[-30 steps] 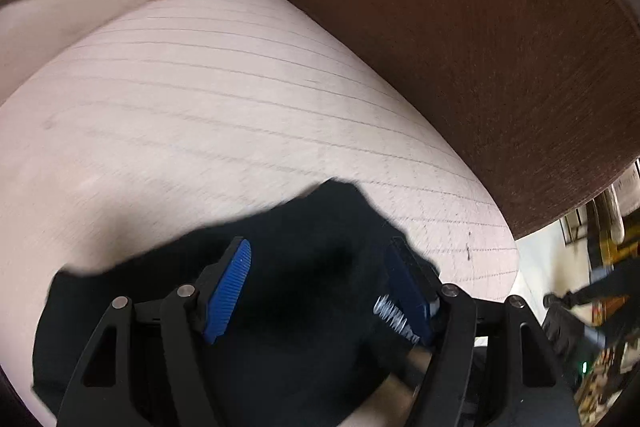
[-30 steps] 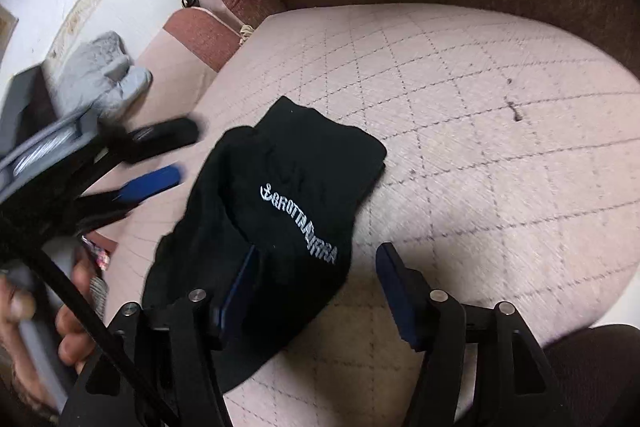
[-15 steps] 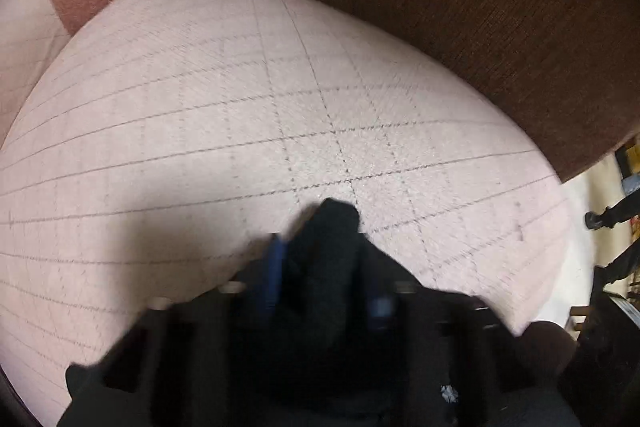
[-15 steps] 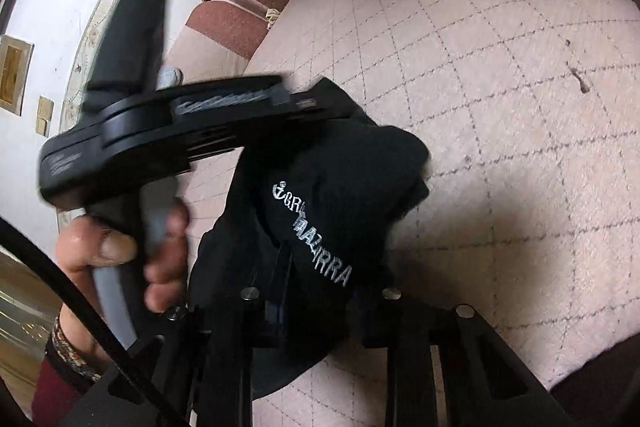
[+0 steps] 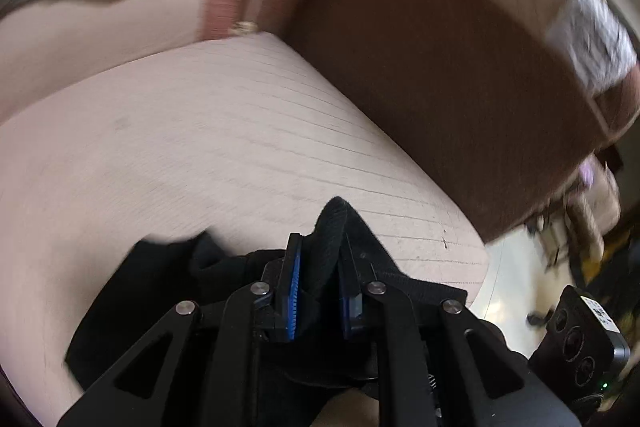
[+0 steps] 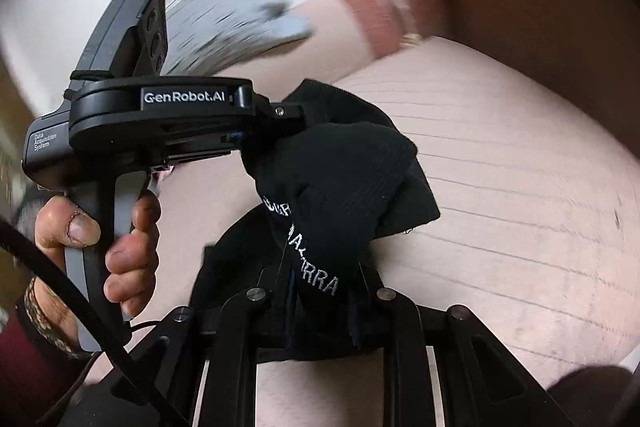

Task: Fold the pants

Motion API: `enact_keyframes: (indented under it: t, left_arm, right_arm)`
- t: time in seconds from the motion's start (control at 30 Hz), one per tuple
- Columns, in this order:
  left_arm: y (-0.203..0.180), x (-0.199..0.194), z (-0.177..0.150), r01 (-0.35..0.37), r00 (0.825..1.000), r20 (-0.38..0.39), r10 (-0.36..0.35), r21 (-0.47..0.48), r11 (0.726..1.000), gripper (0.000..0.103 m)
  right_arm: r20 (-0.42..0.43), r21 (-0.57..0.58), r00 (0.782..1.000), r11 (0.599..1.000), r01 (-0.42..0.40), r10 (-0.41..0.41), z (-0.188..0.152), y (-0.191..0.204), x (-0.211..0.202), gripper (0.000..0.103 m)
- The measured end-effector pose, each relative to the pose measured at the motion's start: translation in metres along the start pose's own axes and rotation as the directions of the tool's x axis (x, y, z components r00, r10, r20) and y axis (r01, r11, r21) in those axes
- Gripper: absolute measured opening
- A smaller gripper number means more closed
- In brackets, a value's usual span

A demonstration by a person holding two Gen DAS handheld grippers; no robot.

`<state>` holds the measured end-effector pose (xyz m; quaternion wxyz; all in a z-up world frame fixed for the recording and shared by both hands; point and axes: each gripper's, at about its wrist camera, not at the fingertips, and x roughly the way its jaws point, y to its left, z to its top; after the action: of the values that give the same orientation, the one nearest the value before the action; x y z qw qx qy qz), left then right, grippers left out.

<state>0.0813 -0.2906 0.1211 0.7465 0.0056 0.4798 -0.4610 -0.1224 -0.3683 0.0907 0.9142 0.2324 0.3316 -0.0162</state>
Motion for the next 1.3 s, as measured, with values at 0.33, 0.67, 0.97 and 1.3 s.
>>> enact_keyframes:
  t: [0.33,0.67,0.97,1.3]
  left_arm:
    - [0.136,-0.066,-0.095,0.060,0.990,0.142,-0.001,-0.406,0.912,0.027]
    - [0.208,-0.121,-0.176,0.226,0.944,0.328,-0.016,-0.615,0.755,0.054]
    - [0.160,-0.133,-0.168,0.095,0.948,0.307,0.079,-0.513,0.853,0.054]
    - [0.127,-0.058,-0.137,-0.382,0.910,0.004,0.414,-0.376,0.844,0.058]
  right_arm:
    - [-0.100,-0.489,0.992,0.872,0.015,-0.074,-0.054,0.141,0.064,0.028]
    - [-0.140,-0.731,0.986,0.680,-0.045,-0.086,-0.125,0.194,0.064,0.073]
    - [-0.124,-0.485,0.991,0.874,-0.014,-0.054,-0.043,0.123,0.011,0.073]
    - [-0.199,-0.205,0.973,0.976,0.074,-0.115,-0.006,0.050,0.064,0.071]
